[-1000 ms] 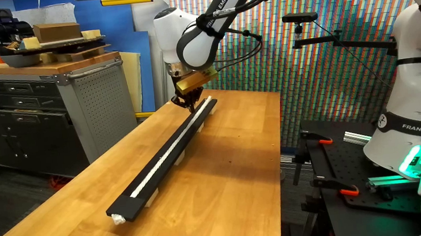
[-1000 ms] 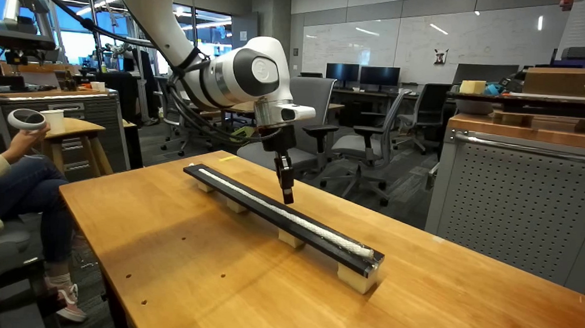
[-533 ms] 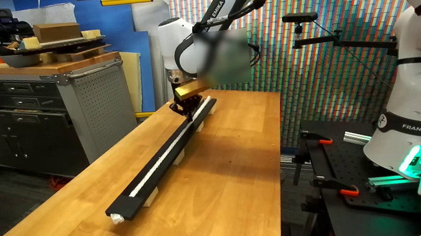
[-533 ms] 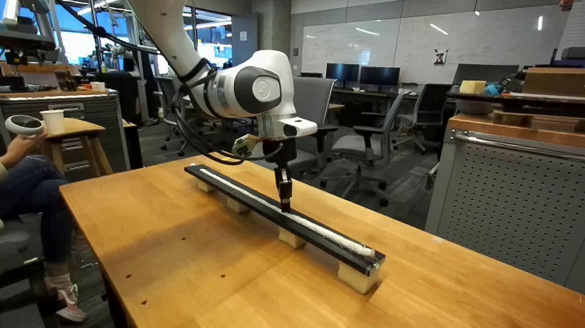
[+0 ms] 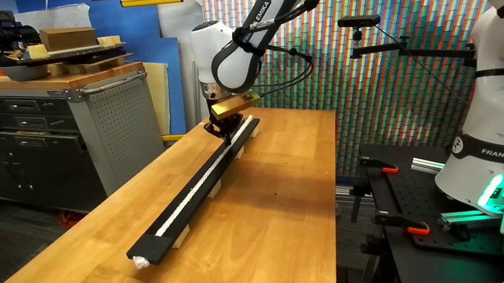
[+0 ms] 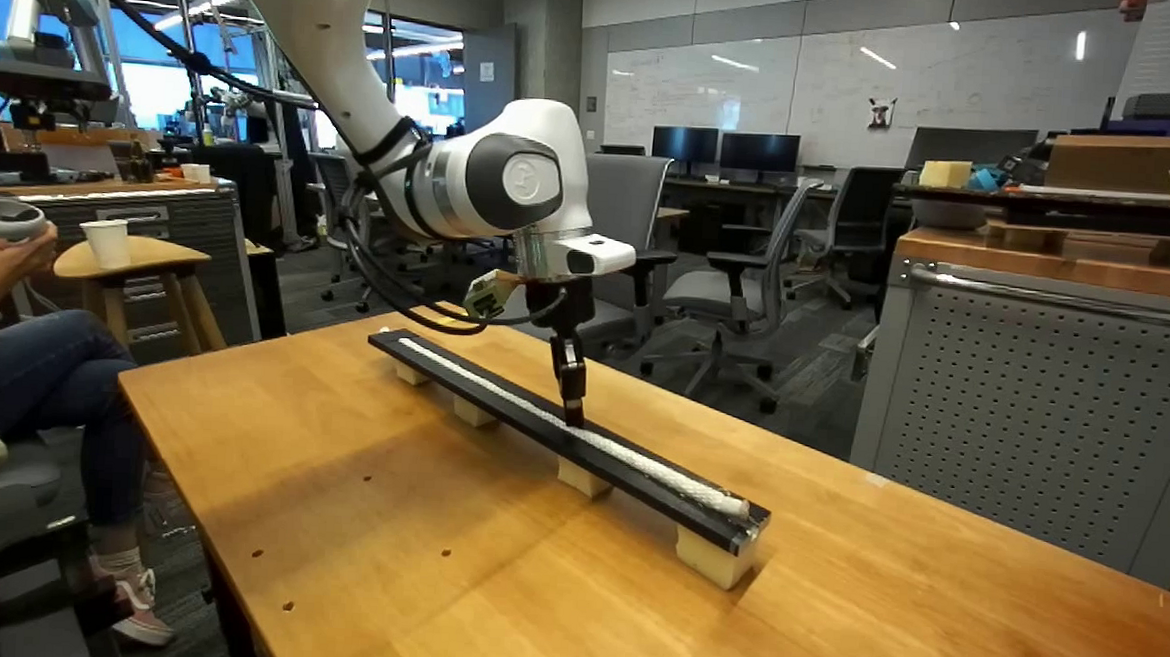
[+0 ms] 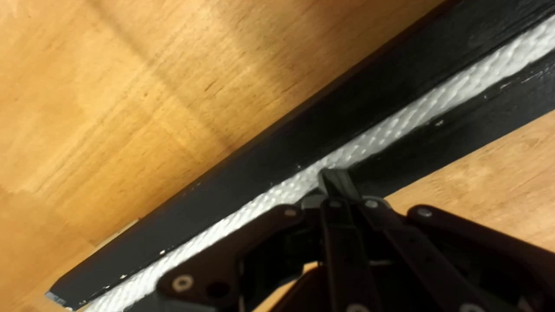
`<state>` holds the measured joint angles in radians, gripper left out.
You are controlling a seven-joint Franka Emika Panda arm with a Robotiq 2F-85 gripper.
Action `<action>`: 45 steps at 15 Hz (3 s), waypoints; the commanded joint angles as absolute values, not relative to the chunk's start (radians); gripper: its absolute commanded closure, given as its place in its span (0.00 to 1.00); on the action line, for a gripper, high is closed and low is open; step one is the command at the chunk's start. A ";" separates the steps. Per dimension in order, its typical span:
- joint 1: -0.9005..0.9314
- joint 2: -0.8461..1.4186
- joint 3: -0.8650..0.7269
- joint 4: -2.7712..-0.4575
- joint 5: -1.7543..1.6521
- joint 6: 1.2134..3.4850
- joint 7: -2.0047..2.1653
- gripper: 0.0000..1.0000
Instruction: Set the rope along the middle of the black object then push it into the ridge
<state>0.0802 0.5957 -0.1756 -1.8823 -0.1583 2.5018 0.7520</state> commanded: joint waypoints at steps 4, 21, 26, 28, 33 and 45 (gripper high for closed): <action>0.106 0.533 -0.241 -1.984 -0.161 2.586 0.792 1.00; 0.059 0.639 -0.224 -1.877 -0.070 2.538 0.765 1.00; 0.108 0.599 -0.273 -1.930 -0.130 2.590 0.826 1.00; 0.127 0.577 -0.296 -1.958 -0.152 2.628 0.859 1.00; 0.160 0.565 -0.350 -1.992 -0.168 2.724 0.930 1.00; 0.220 0.512 -0.392 -2.046 -0.217 2.698 1.009 1.00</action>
<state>0.1976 0.5561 -0.3715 -2.0151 -0.1848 2.6986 0.9697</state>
